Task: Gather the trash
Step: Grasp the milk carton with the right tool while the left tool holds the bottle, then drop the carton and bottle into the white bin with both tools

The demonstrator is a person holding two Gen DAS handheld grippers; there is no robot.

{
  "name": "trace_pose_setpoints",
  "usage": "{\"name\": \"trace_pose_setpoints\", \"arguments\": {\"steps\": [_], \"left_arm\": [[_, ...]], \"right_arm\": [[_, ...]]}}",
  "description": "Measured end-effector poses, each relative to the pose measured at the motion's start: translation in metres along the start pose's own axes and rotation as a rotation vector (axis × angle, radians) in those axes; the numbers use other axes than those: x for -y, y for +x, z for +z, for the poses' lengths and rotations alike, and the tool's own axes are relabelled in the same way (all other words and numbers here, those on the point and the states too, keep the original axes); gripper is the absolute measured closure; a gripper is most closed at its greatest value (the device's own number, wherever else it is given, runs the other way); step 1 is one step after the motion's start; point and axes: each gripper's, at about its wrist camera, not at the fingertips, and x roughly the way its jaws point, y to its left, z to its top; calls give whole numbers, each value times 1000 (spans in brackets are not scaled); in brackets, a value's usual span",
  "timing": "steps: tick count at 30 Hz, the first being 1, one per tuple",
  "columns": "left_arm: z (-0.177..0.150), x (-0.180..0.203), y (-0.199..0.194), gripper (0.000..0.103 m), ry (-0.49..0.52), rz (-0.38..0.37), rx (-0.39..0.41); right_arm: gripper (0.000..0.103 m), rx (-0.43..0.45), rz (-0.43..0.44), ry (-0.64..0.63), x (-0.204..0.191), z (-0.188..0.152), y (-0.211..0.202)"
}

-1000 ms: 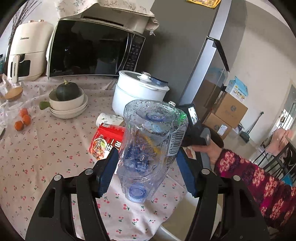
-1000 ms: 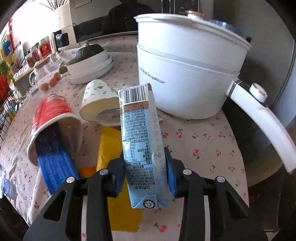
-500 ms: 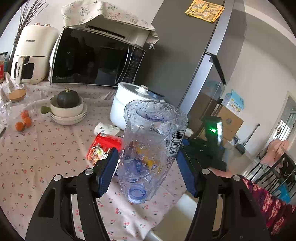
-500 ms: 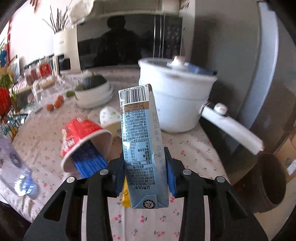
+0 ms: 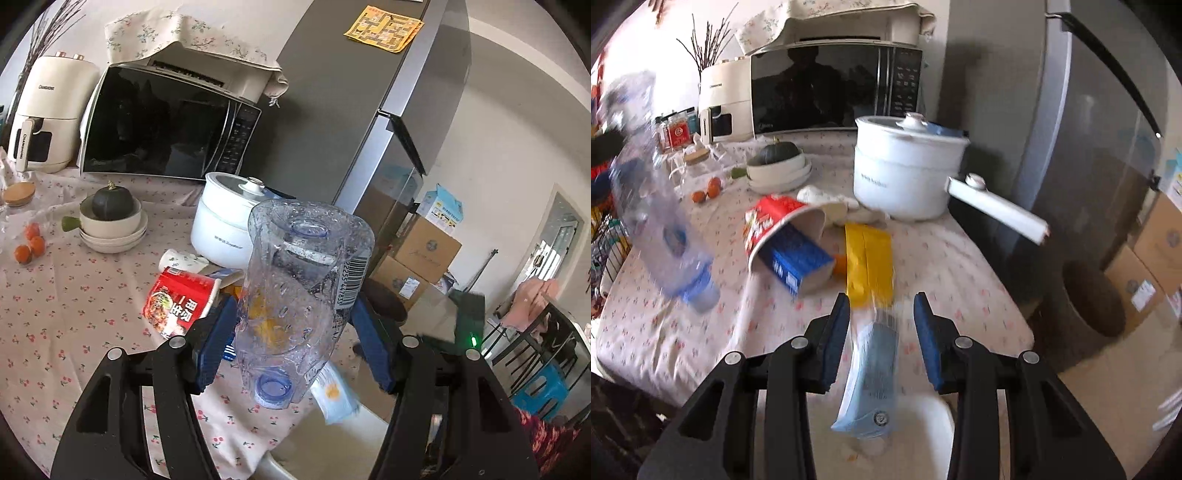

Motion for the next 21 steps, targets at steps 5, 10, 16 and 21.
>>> {"name": "trace_pose_setpoints", "arguments": {"steps": [5, 10, 16, 21], "left_arm": [[-7, 10, 1, 42, 16, -22, -17], [-14, 21, 6, 42, 41, -42, -42], [-26, 35, 19, 41, 71, -79, -89], [-39, 51, 33, 41, 105, -108, -140]], "right_arm": [[67, -57, -10, 7, -3, -37, -12], [41, -99, -62, 73, 8, -61, -16], [9, -100, -185, 178, 38, -68, -18], [8, -108, -301, 236, 63, -69, -17]]}}
